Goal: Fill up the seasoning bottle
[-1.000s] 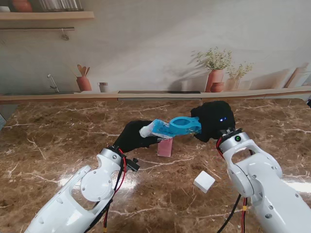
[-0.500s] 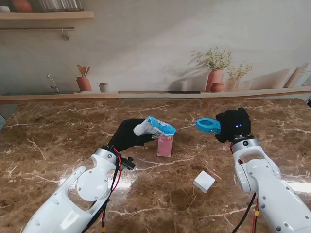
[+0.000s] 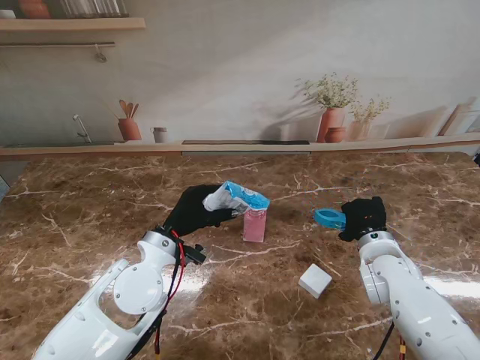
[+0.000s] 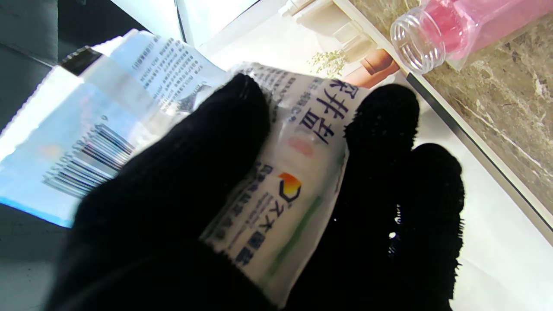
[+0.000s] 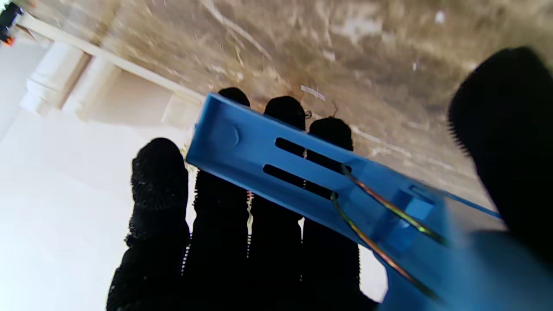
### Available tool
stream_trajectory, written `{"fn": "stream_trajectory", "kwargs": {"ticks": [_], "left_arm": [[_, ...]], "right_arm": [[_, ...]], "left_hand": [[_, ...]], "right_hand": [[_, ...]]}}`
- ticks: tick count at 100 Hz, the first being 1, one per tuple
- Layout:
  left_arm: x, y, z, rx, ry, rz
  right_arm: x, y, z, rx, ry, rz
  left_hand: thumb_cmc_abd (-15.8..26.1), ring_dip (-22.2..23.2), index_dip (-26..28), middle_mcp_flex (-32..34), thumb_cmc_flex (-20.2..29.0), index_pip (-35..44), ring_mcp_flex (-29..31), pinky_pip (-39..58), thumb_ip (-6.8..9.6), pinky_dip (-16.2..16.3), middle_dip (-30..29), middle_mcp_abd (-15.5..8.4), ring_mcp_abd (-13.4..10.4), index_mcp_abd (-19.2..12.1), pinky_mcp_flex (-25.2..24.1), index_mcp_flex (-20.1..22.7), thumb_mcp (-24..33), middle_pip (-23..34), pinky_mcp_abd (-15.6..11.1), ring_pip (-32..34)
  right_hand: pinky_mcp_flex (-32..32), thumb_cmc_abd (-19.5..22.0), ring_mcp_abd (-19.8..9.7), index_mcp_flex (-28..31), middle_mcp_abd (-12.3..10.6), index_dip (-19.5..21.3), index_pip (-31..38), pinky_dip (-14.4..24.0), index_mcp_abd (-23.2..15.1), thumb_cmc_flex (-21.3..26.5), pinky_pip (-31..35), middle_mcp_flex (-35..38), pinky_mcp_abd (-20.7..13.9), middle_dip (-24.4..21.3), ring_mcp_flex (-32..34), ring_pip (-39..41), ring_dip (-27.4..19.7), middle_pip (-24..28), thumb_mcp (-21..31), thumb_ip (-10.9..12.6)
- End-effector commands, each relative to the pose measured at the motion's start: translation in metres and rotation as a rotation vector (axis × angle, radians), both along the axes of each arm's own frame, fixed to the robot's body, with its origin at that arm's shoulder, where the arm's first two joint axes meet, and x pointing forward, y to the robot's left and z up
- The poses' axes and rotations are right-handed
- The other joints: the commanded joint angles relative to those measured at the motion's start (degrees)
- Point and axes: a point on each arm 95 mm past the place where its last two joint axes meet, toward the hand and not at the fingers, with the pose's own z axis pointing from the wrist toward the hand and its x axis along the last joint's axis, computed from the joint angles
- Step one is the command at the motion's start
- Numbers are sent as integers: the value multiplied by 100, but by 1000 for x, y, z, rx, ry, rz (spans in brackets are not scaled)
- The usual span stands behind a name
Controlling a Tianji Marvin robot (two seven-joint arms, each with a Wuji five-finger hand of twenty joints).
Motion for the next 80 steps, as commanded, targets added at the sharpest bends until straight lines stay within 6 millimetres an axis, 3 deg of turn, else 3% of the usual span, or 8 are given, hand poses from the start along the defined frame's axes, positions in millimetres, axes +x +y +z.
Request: {"fn": "stream_trajectory", "kwargs": {"ticks": [1, 7, 13, 31, 36, 40, 64, 80], "left_arm": [[-1, -2, -1, 1, 8, -14], [-1, -3, -2, 3, 14, -20], [-1, -4, -4, 3, 19, -24], [0, -6, -5, 4, 28, -30], [0, -7, -5, 3, 31, -31], [-1, -7, -5, 4, 34, -32], [1, -10, -4, 2, 58, -45], [2, -12, -4, -4, 68, -50]], "right_arm": [[-5, -7, -14, -7, 58, -36], [-6, -8, -19, -6, 80, -57], [-7, -9, -21, -6, 112, -81], [-10, -9, -24, 4, 175, -126], [-10, -9, -24, 6, 189, -135], [-10, -9, -24, 15, 203, -146], [-13, -5, -20, 64, 248, -176], [-18, 3, -2, 102, 206, -171]], "left_hand": [[884, 69, 487, 403, 1060, 1752, -112, -141, 229, 79, 251, -754, -204, -542, -70, 1078, 654, 668, -167, -193], [882, 68, 486, 404, 1064, 1746, -117, -142, 229, 80, 251, -747, -205, -527, -69, 1071, 654, 667, -167, -196], [883, 67, 485, 404, 1065, 1745, -118, -148, 230, 79, 250, -738, -204, -529, -80, 1073, 652, 665, -166, -197], [893, 66, 484, 389, 1071, 1737, -122, -155, 231, 82, 251, -737, -199, -515, -85, 1069, 643, 658, -165, -199], [888, 66, 484, 390, 1073, 1737, -122, -159, 231, 82, 253, -742, -199, -511, -97, 1073, 640, 660, -168, -199], [889, 66, 484, 391, 1073, 1735, -122, -159, 232, 84, 253, -735, -199, -516, -98, 1073, 638, 660, -169, -199], [893, 71, 483, 394, 1074, 1725, -132, -151, 234, 94, 251, -727, -172, -497, -103, 1065, 636, 661, -163, -195], [898, 76, 482, 395, 1073, 1713, -130, -139, 233, 102, 246, -712, -171, -483, -99, 1050, 633, 658, -157, -185]], "right_hand": [[-255, 501, -407, -334, -561, 124, 800, 30, -613, 619, -232, -9, -24, 495, 136, 2990, 453, 2195, 67, 34], [-475, 669, -393, -793, -544, 8, 691, -52, -447, 496, -500, -444, -28, 465, -230, 2781, 439, 2117, 46, 184], [-816, 996, -348, -1450, -483, -200, 320, -163, -107, 208, -905, -1126, -35, 345, -799, 2418, 387, 1926, 24, 773], [-1244, 1669, -285, -2608, -321, -666, -553, -236, 487, 120, -1498, -2404, -81, -83, -1736, 1812, 128, 1520, -835, 988], [-1305, 2142, -286, -2819, -283, -772, -756, -211, 630, 96, -1603, -2665, -101, -221, -1899, 1714, 68, 1463, -1799, 1226], [-1401, 1954, -261, -3001, -212, -974, -1110, -216, 846, -234, -1731, -2931, -109, -371, -2081, 1547, -15, 1299, -1772, 1422], [-1935, 1789, 43, -3380, 421, -2233, -3215, -332, 1678, -987, -2744, -4129, -139, -2181, -3004, -680, -1634, -584, -1134, 1404], [-2424, 1888, 190, -3459, 579, -2500, -3710, -534, 1813, -1137, -3510, -4439, -145, -2648, -3702, -1404, -2101, -1143, -1141, 1373]]}}
